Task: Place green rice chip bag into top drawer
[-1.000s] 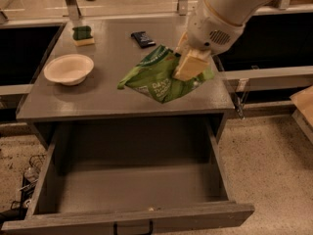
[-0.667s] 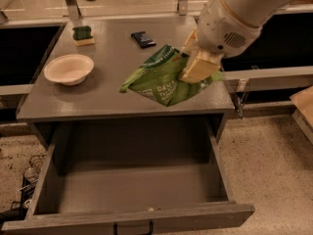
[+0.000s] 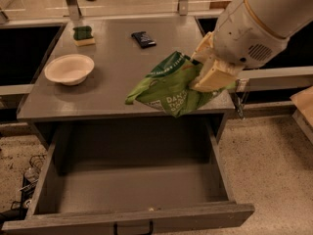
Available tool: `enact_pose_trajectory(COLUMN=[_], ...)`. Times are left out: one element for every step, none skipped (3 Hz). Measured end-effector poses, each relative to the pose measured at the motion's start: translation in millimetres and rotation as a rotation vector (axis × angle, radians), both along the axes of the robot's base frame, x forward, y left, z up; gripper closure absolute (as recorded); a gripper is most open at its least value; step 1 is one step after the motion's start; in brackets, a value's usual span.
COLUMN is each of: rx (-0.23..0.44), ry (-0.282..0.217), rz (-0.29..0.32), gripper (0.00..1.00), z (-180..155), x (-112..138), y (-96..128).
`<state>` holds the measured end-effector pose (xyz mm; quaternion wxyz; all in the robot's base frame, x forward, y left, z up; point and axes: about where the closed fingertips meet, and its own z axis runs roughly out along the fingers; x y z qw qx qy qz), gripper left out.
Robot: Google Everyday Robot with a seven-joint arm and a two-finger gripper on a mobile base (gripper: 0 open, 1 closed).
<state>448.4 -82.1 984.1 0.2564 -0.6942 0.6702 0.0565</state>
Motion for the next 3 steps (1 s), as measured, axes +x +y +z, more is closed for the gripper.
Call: enact_pose_trajectory(rx=[0.002,-0.008,-0.016], ry=[0.002,0.006,0.071], rz=[0.036,0.063,0.099], gripper=[1.0,1.0,1.0], z=[-18.8,-38.6,-91.6], x=[-14.6,-16.9,8.3], y=[-4.9,-5.9,-4.9])
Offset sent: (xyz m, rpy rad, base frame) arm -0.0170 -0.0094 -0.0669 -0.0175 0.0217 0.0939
